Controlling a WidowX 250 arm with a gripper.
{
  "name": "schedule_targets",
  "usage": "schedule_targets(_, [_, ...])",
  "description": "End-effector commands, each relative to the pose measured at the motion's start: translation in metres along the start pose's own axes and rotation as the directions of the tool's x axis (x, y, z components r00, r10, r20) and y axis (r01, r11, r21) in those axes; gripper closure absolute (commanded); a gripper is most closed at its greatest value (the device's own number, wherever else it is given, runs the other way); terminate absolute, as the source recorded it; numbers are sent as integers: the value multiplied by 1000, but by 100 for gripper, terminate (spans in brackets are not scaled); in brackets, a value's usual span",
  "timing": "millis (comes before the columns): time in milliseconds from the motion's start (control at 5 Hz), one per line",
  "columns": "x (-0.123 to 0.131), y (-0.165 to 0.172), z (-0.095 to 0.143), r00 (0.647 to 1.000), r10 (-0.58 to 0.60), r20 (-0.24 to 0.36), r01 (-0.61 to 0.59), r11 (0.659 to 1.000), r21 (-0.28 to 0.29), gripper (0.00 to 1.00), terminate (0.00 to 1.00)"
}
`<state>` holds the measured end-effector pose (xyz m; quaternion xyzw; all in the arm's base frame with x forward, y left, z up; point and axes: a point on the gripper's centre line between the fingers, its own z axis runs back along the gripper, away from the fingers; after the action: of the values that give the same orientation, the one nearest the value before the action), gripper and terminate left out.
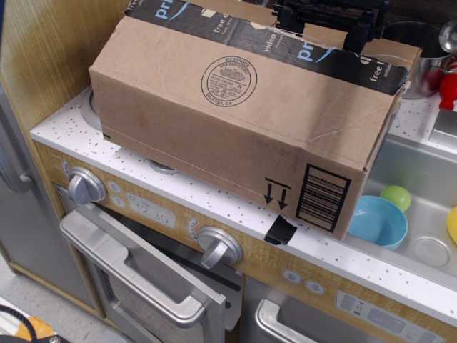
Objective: Open large4fbox flaps
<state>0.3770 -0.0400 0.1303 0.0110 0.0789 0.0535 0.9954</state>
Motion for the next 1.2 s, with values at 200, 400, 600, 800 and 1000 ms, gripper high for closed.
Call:
schedule_targets(200, [-56, 12, 63, 993, 79, 83, -82, 996, 34, 0, 0])
schedule_targets(400, [-76, 19, 69, 987, 110, 120, -116, 993, 39, 0, 0])
schedule_targets(600, [-101, 23, 65, 968, 157, 198, -166, 986, 29, 0, 0])
schedule_targets(800, [-118, 27, 48, 949, 191, 253, -194, 981, -12, 0, 0])
schedule_targets(1000, [-129, 32, 28, 932, 213, 294, -203, 977, -62, 0, 0])
